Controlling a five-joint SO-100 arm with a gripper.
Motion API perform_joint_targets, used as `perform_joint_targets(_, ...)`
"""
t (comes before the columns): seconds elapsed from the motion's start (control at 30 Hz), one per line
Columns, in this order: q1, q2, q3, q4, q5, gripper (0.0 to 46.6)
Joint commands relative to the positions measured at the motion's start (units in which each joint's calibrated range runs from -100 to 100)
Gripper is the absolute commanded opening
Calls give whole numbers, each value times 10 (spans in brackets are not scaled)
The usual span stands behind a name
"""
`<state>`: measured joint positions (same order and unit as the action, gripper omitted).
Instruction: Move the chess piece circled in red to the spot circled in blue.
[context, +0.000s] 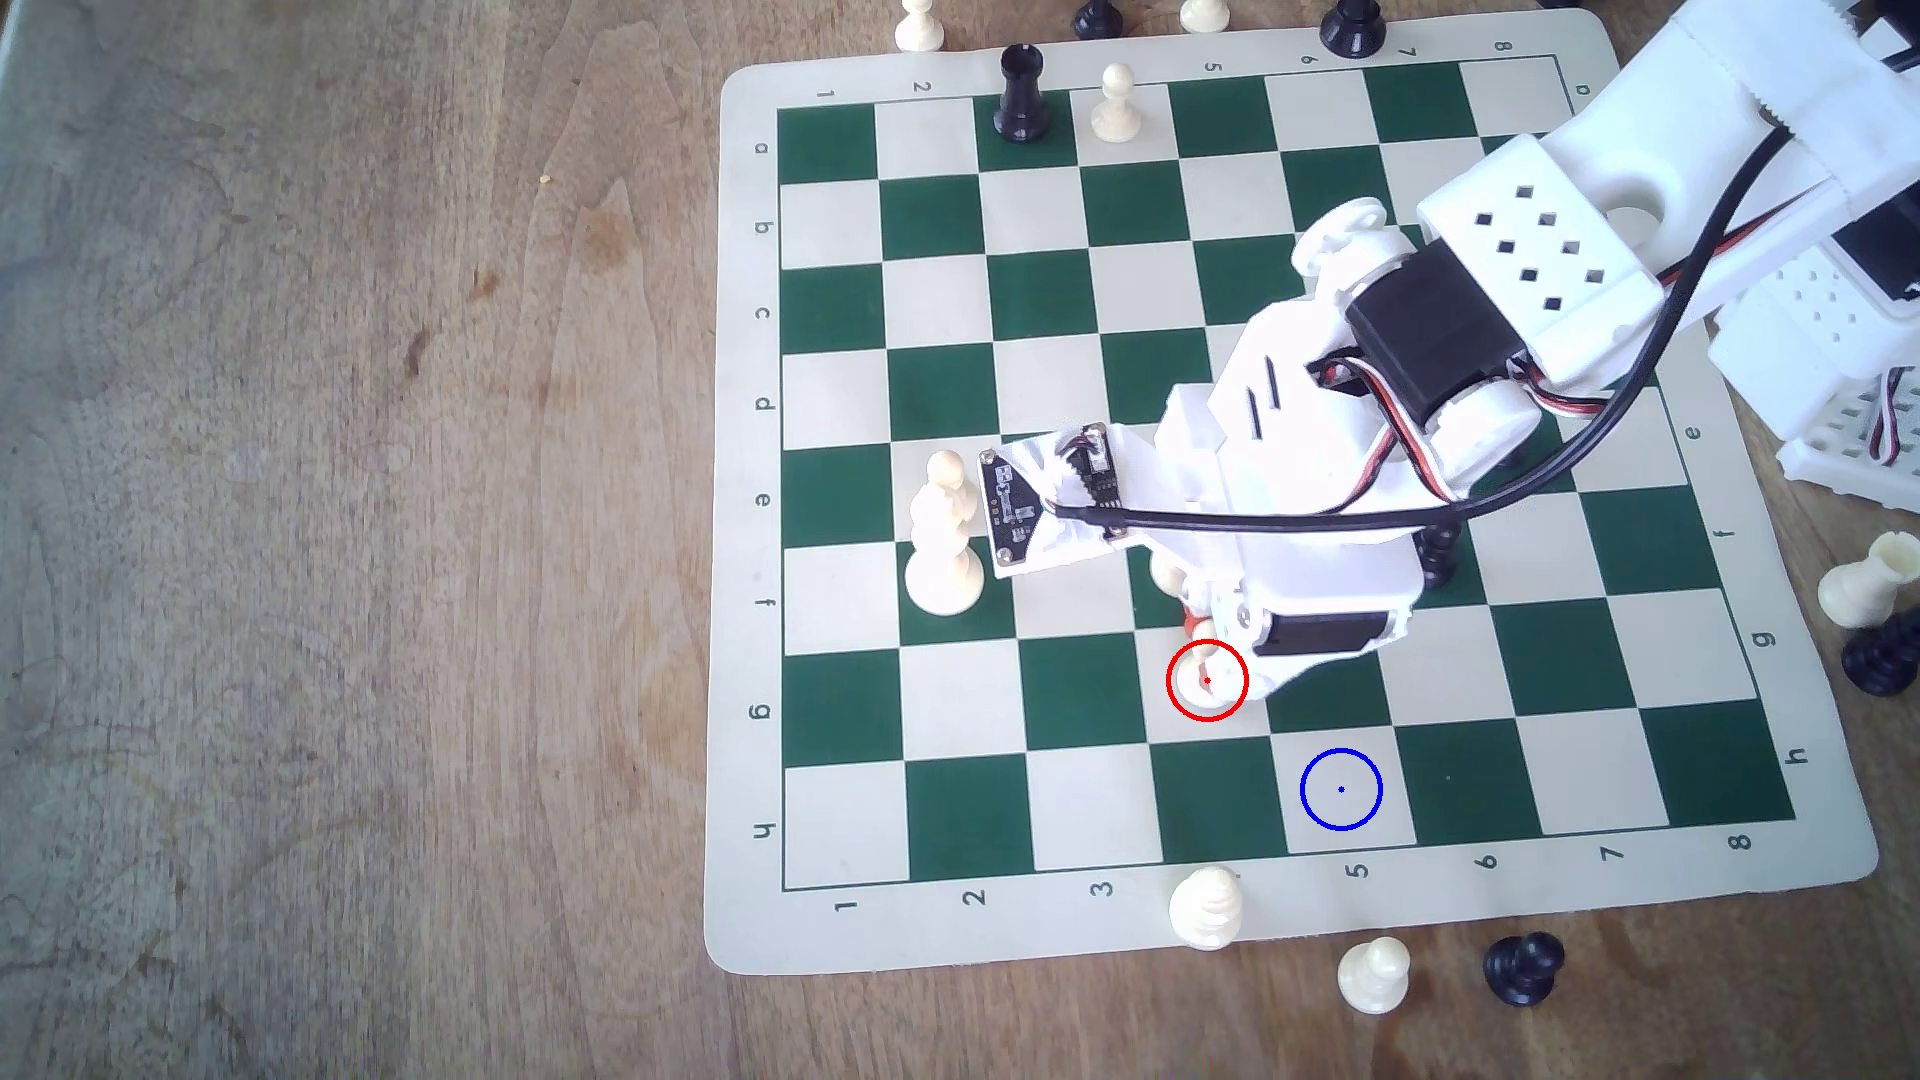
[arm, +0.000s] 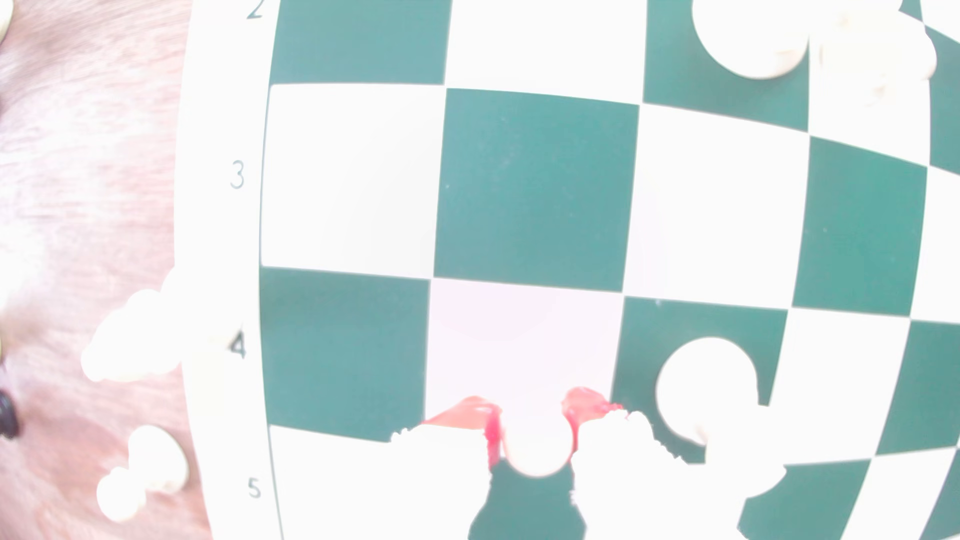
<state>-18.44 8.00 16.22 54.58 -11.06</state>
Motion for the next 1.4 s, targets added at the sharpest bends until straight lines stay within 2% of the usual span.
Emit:
perform_joint_targets(0.0,3,-23,-10,-9,-3,2)
perform_joint_targets(0.4,-8,-112,-139,96,-9,2)
perform_joint_targets(0.73,-94,-191,-150,153,-26,2)
perform_joint_targets(1.37,-116,-122,-7,77,-27,2)
